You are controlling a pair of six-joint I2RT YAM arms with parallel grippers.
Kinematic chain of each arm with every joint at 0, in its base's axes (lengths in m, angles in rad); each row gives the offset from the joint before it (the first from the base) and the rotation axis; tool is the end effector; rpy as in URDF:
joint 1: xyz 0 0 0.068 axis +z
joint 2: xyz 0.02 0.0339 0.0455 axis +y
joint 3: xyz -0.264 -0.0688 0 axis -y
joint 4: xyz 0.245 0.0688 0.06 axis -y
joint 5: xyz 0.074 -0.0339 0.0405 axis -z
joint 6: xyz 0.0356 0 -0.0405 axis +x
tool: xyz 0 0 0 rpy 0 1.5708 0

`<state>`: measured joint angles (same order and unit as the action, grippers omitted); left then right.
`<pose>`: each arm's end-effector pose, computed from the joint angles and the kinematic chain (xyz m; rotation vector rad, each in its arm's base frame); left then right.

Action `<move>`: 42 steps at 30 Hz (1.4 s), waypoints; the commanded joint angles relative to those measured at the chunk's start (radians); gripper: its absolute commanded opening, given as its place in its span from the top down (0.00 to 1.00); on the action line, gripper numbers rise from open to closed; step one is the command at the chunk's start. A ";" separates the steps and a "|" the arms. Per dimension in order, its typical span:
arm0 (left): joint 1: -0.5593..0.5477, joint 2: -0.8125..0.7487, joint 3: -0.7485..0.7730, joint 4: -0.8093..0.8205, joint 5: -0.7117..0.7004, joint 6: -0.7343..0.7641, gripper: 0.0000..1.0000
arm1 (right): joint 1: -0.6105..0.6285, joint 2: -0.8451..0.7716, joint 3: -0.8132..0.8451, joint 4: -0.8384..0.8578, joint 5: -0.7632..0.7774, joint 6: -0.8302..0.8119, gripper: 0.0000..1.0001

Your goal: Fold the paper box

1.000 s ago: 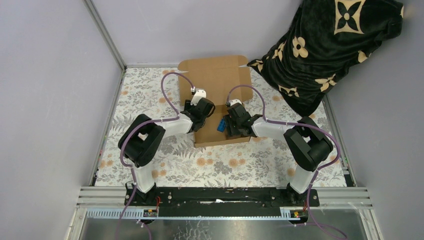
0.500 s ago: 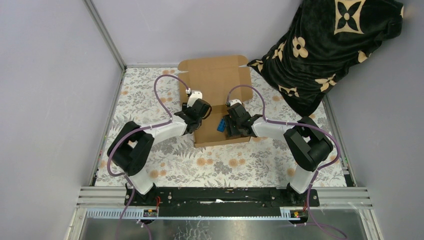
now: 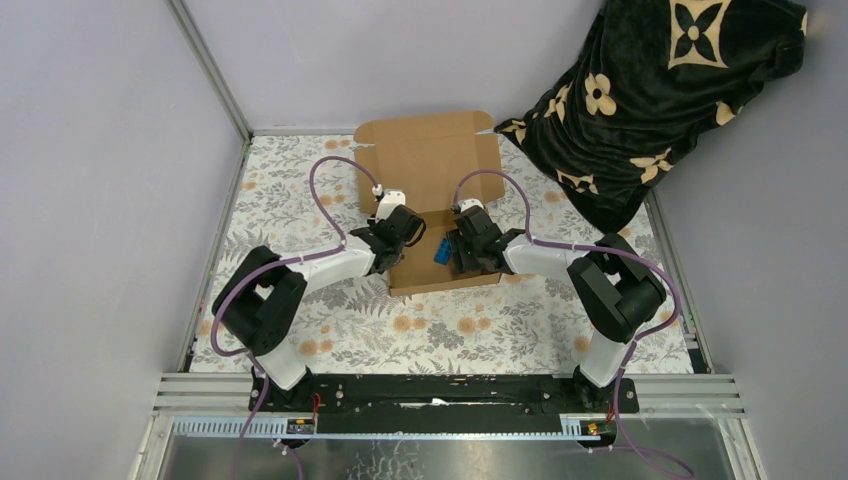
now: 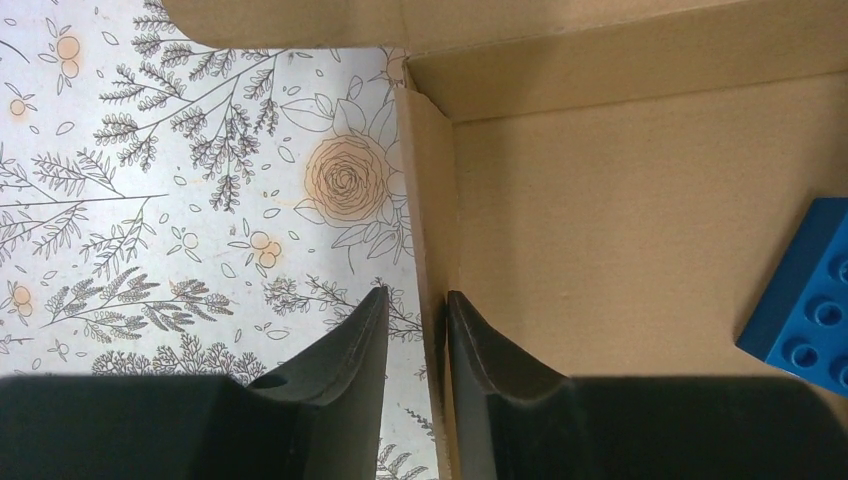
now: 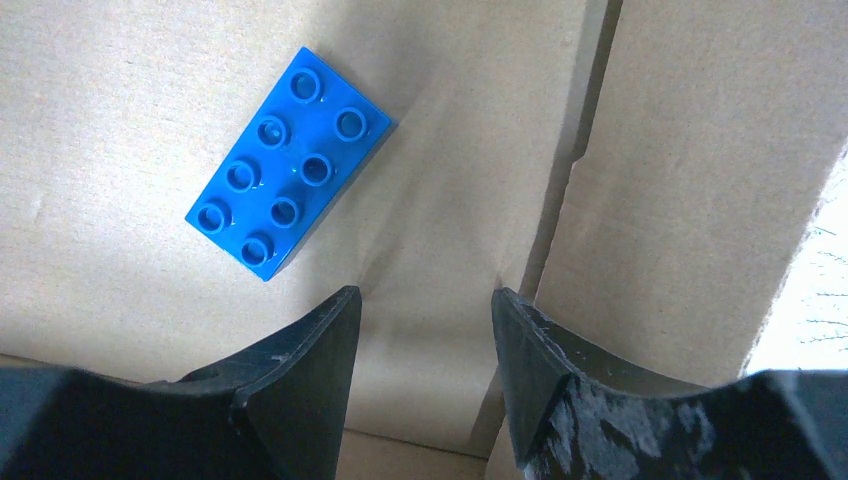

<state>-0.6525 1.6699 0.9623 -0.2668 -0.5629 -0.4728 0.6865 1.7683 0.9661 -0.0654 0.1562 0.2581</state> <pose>0.2736 -0.1851 0.1764 0.0029 2.3537 0.1890 0.2787 0.2213 0.1547 -0.4497 2.3964 0.2369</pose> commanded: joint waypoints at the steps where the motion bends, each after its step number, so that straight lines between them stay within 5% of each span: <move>1: -0.007 0.021 -0.019 -0.030 -0.005 -0.018 0.66 | -0.004 0.057 -0.049 -0.156 -0.020 0.007 0.41; 6: -0.010 0.027 -0.016 -0.038 -0.007 -0.018 0.54 | -0.006 0.057 -0.051 -0.153 -0.022 0.008 0.41; 13: -0.013 0.034 -0.016 -0.038 0.004 -0.025 0.53 | -0.006 0.058 -0.050 -0.152 -0.023 0.007 0.41; 19: -0.017 0.062 -0.015 -0.034 0.008 -0.030 0.62 | -0.007 0.057 -0.051 -0.152 -0.026 0.006 0.41; 27: -0.018 0.076 -0.007 -0.062 -0.029 -0.029 0.95 | -0.009 0.060 -0.049 -0.154 -0.027 0.006 0.41; 42: -0.021 0.127 0.043 -0.132 -0.146 -0.019 1.00 | -0.015 0.062 -0.043 -0.162 -0.024 0.010 0.41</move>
<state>-0.6758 1.7641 0.9916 -0.2882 -0.5861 -0.5327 0.6861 1.7683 0.9657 -0.0654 0.1558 0.2584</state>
